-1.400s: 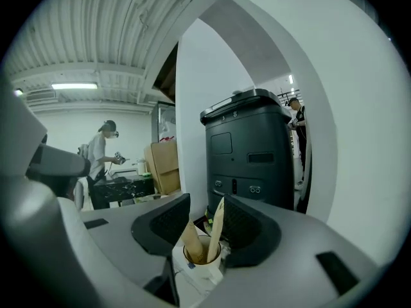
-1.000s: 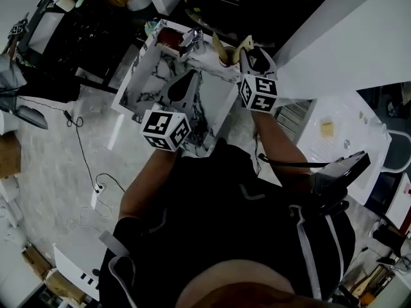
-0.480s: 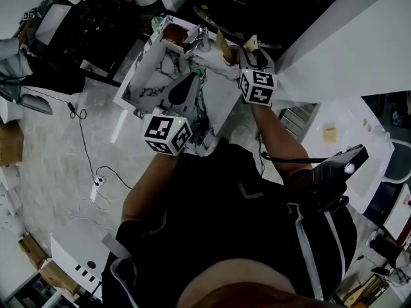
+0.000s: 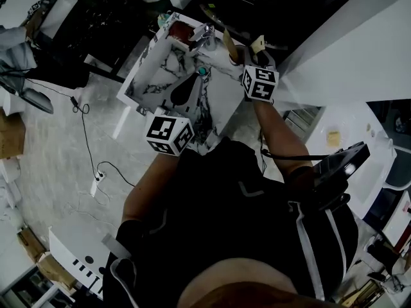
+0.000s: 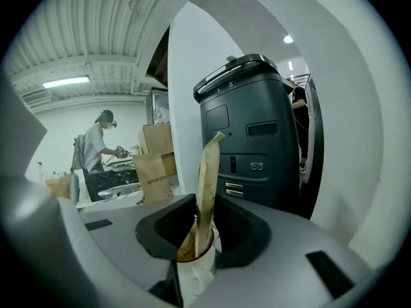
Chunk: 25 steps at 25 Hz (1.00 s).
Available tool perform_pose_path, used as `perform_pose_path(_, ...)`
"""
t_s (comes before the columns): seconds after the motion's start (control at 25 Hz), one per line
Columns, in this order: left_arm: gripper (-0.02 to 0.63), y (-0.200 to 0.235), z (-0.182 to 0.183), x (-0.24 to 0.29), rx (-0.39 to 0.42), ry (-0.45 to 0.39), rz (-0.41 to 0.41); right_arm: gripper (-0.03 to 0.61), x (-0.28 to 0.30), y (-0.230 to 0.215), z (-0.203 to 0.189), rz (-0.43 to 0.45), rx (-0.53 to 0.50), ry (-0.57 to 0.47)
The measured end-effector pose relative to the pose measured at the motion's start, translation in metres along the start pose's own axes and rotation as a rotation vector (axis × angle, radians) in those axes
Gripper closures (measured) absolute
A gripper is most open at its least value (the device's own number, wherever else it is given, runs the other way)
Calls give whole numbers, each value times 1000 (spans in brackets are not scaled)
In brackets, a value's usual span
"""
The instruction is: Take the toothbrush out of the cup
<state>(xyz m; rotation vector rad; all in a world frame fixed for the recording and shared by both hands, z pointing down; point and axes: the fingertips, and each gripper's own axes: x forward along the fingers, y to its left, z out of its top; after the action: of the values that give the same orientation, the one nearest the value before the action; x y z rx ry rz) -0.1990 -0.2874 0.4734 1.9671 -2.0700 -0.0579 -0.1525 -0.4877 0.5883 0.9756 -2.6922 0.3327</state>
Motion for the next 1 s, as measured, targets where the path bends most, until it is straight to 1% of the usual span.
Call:
perform_pose_path(0.24,601,3,-3,-1,6,4,25,517,3,-1,-4,6,11,-1)
perform_pose_path(0.48,601,4,4,-2,6,-2,21,523,-1,0,5,-3,23,-16)
perform_pose_path(0.72,601,1,14,-3,23,9,-28,526,-17,4,26,-13,36,-55)
perform_pose_path(0.84,601,-2,20,-5,38,11,-72,526,-31,7,41,-36,32,-88)
perform_pose_path(1.0,601,0,29,-6,39,3,-125,526,-47,13,68,-63,34,-140)
